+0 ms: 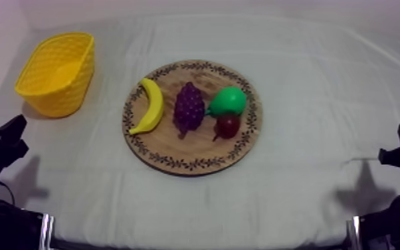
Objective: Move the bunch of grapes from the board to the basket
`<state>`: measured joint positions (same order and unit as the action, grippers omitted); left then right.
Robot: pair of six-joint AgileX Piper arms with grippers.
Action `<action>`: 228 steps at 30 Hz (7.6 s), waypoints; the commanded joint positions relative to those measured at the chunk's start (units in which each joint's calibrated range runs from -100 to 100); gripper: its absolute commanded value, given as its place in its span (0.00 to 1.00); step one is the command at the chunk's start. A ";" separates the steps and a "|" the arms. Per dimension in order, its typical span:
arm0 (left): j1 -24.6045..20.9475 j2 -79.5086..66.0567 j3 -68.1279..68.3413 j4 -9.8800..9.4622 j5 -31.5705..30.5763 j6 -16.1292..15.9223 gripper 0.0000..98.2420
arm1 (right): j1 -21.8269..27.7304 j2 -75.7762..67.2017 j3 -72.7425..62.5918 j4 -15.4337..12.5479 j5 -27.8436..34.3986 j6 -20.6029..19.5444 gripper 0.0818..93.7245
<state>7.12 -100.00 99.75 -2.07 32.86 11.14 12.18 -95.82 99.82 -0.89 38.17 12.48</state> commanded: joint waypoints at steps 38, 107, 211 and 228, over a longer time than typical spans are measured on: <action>5.98 6.21 -4.19 1.51 2.90 3.69 0.00 | 0.00 -0.02 -0.05 -0.01 -0.03 -0.05 0.00; 29.18 114.38 -105.28 4.53 55.42 16.14 0.64 | 0.00 -0.02 -0.05 -0.01 -0.03 -0.01 0.00; 0.68 121.70 -116.64 -0.87 65.54 1.57 0.50 | 0.00 -0.02 -0.05 -0.01 -0.03 -0.01 0.00; -7.57 122.54 -111.01 -1.72 63.32 -0.85 0.50 | 0.00 -0.02 -0.05 -0.01 -0.03 -0.01 0.00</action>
<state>-0.39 22.15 -11.90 -3.79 96.55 10.24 12.18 -95.82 99.82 -0.89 38.17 12.49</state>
